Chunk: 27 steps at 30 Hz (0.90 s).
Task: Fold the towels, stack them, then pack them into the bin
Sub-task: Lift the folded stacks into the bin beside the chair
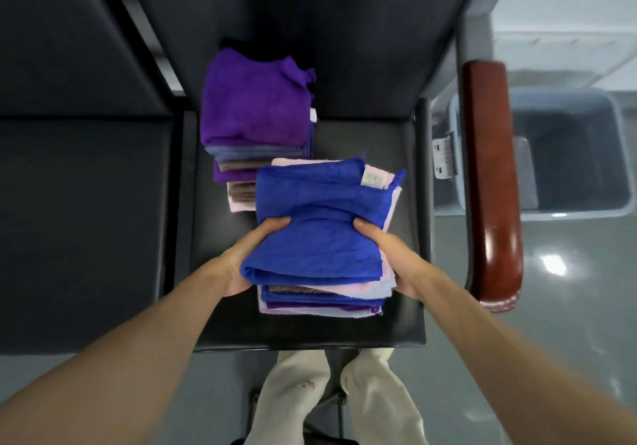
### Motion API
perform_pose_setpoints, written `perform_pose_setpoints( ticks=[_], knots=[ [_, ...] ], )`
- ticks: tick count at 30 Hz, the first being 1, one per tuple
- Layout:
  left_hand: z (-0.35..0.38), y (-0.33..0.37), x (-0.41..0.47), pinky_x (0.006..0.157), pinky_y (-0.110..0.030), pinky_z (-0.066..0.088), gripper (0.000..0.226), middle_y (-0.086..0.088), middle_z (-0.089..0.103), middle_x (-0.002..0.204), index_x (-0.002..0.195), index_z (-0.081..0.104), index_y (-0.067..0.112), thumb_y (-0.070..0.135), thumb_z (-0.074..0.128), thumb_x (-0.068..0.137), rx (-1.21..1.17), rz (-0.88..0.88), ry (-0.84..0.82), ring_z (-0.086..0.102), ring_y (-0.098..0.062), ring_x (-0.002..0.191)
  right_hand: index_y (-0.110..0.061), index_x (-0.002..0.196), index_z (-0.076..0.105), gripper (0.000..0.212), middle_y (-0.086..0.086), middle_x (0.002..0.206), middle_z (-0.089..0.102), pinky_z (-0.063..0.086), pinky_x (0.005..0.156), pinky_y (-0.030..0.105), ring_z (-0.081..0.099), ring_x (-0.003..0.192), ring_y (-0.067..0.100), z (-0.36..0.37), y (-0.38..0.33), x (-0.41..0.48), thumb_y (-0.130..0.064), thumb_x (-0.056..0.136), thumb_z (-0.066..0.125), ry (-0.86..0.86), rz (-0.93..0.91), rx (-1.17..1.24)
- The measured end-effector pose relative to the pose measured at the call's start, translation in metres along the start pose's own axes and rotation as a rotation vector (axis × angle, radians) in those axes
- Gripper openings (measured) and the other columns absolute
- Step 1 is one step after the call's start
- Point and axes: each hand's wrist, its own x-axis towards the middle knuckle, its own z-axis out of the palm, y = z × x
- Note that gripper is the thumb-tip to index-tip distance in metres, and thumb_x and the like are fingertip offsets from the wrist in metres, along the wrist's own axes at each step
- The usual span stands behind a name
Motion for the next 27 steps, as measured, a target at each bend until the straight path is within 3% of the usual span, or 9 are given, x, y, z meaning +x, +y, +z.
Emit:
perform_pose_setpoints(
  ticks=[7,12,14,17,21,24,27],
  knots=[
    [0.034,0.059,-0.104,0.078,-0.037,0.052,0.107,-0.007,0.066,0.118,0.128,0.052,0.021,0.058,0.089,0.035,-0.021,0.152,0.002,0.066,-0.025,0.101,-0.021,0.125,0.055,0.068,0.002,0.109,0.072,0.053,0.089,0.038,0.069,0.099,0.021,0.031,-0.078,-0.1,-0.053,0.067,0.072,-0.042,-0.156,-0.064],
    [0.114,0.089,-0.155,0.079,-0.038,0.049,0.088,-0.008,0.068,0.116,0.121,0.06,0.018,0.056,0.083,0.046,0.036,0.305,0.074,0.064,-0.024,0.101,-0.02,0.122,0.059,0.06,0.003,0.109,0.072,0.052,0.09,0.037,0.069,0.1,0.022,0.0,-0.113,-0.185,-0.053,0.073,0.068,-0.055,-0.24,0.015],
    [0.16,0.093,-0.162,0.08,-0.037,0.048,0.074,-0.008,0.069,0.114,0.115,0.064,0.017,0.053,0.079,0.052,0.064,0.343,0.083,0.064,-0.024,0.101,-0.019,0.122,0.059,0.066,0.004,0.111,0.072,0.05,0.095,0.039,0.068,0.102,0.022,-0.033,-0.118,-0.211,-0.057,0.07,0.072,-0.042,-0.29,0.046],
    [0.236,0.091,-0.157,0.08,-0.037,0.049,0.051,-0.006,0.073,0.105,0.106,0.068,0.017,0.046,0.072,0.064,0.077,0.364,0.057,0.067,-0.024,0.095,-0.017,0.125,0.057,0.095,0.007,0.118,0.068,0.045,0.102,0.041,0.065,0.109,0.025,-0.097,-0.122,-0.238,-0.068,0.048,0.08,-0.042,-0.325,0.082],
    [0.349,0.084,-0.135,0.095,-0.041,0.048,0.066,-0.006,0.071,0.112,0.112,0.067,0.018,0.051,0.077,0.055,0.097,0.399,0.038,0.065,-0.027,0.102,-0.017,0.126,0.058,0.111,0.007,0.119,0.068,0.044,0.104,0.042,0.064,0.111,0.025,-0.205,-0.123,-0.278,-0.074,0.033,0.082,-0.044,-0.353,0.105],
    [0.419,0.087,-0.11,0.097,-0.041,0.047,0.076,-0.006,0.071,0.113,0.116,0.065,0.019,0.054,0.077,0.05,0.155,0.374,-0.006,0.064,-0.028,0.105,-0.017,0.123,0.06,0.103,0.005,0.118,0.068,0.045,0.103,0.039,0.064,0.111,0.022,-0.272,-0.128,-0.304,-0.075,0.041,0.078,0.007,-0.412,0.109],
    [0.47,0.089,-0.086,0.088,-0.037,0.05,0.078,-0.004,0.072,0.108,0.115,0.065,0.02,0.054,0.077,0.046,0.145,0.362,-0.023,0.066,-0.024,0.1,-0.016,0.124,0.059,0.075,0.005,0.116,0.069,0.046,0.1,0.037,0.065,0.11,0.021,-0.326,-0.135,-0.315,-0.067,0.068,0.064,0.034,-0.392,0.11]
  ],
)
